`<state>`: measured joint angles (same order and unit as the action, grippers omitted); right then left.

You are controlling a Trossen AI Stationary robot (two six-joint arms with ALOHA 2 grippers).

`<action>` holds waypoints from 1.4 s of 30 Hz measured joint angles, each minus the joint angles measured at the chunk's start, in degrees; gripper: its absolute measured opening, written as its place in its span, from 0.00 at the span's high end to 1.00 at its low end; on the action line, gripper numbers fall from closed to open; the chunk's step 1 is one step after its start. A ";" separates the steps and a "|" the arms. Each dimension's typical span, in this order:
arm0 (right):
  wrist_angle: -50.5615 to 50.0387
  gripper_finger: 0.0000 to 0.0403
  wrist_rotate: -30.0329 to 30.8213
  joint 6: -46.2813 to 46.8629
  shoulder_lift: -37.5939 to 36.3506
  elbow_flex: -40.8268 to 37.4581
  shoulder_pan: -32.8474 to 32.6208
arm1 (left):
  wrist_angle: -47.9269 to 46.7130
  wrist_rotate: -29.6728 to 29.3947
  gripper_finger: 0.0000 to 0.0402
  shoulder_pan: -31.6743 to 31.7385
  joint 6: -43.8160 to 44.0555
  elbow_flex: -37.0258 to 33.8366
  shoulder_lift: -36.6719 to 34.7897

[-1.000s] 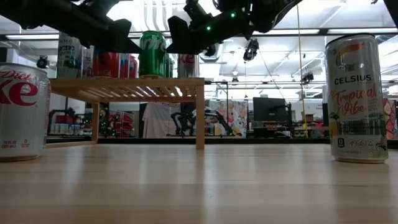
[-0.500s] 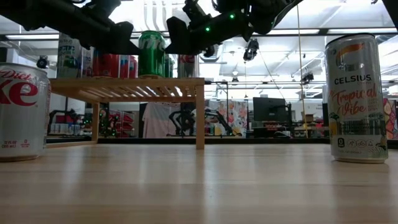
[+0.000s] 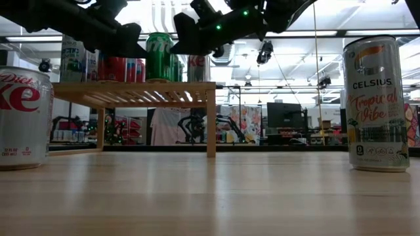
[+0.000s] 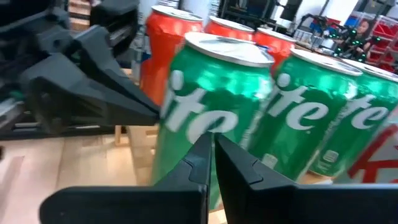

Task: Place canned beverage on shelf
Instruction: Put the green soda can on the shelf aligned with the other green soda can

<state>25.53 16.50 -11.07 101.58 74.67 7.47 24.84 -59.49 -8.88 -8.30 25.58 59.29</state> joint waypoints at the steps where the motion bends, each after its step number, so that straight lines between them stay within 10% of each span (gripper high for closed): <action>1: 0.01 0.97 -0.16 -0.09 0.00 0.00 -0.17 | 0.00 -0.02 1.00 0.00 -0.04 0.00 0.00; 42: 0.46 0.97 4.56 -2.23 1.38 0.00 1.21 | -3.02 -5.69 1.00 0.92 -0.67 2.79 3.42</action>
<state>25.99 21.06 -13.30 102.96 74.67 8.68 21.82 -65.18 -7.97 -8.97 28.38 62.71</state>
